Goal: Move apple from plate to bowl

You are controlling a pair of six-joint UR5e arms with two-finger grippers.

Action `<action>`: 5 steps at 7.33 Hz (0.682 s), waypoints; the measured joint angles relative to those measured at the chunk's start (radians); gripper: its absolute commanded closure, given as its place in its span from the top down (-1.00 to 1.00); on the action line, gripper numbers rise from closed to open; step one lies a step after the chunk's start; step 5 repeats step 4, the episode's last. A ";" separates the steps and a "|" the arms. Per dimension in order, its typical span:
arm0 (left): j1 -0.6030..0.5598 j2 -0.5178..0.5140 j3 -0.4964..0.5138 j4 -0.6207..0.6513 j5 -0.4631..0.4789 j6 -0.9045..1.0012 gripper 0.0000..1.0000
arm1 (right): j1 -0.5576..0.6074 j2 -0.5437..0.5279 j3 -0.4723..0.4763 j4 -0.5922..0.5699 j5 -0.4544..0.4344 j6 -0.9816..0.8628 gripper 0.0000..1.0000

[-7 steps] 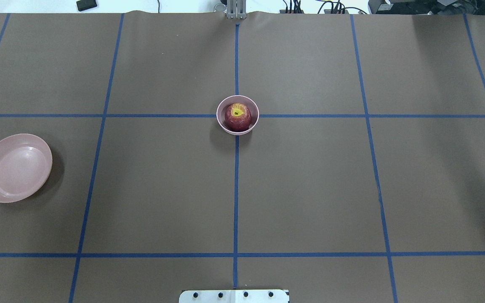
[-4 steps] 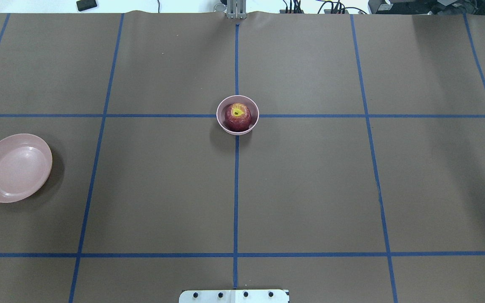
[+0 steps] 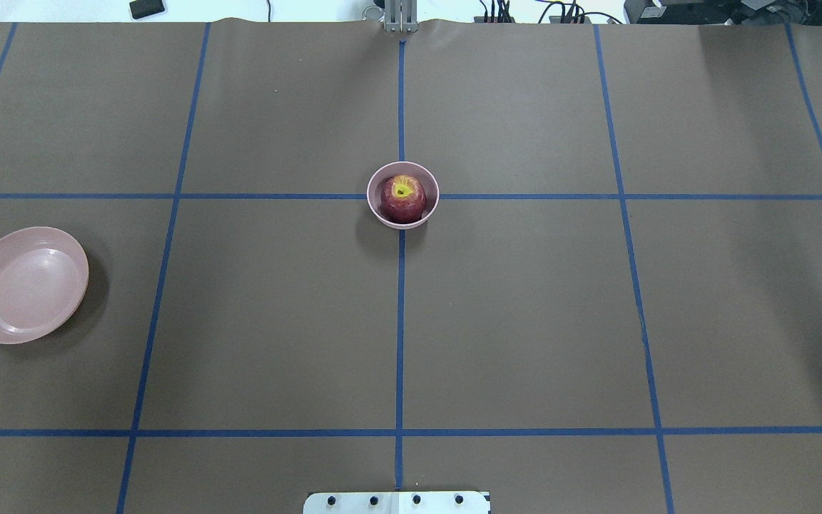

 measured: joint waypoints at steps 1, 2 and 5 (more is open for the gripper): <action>0.000 0.002 0.001 0.002 0.001 0.000 0.96 | 0.000 -0.001 0.001 0.000 -0.010 -0.001 1.00; 0.000 0.005 0.003 0.006 -0.005 0.001 0.96 | 0.000 -0.002 0.000 0.000 -0.013 -0.001 1.00; -0.001 0.019 0.013 0.010 -0.042 0.000 0.96 | -0.001 -0.003 0.000 0.000 -0.015 0.000 1.00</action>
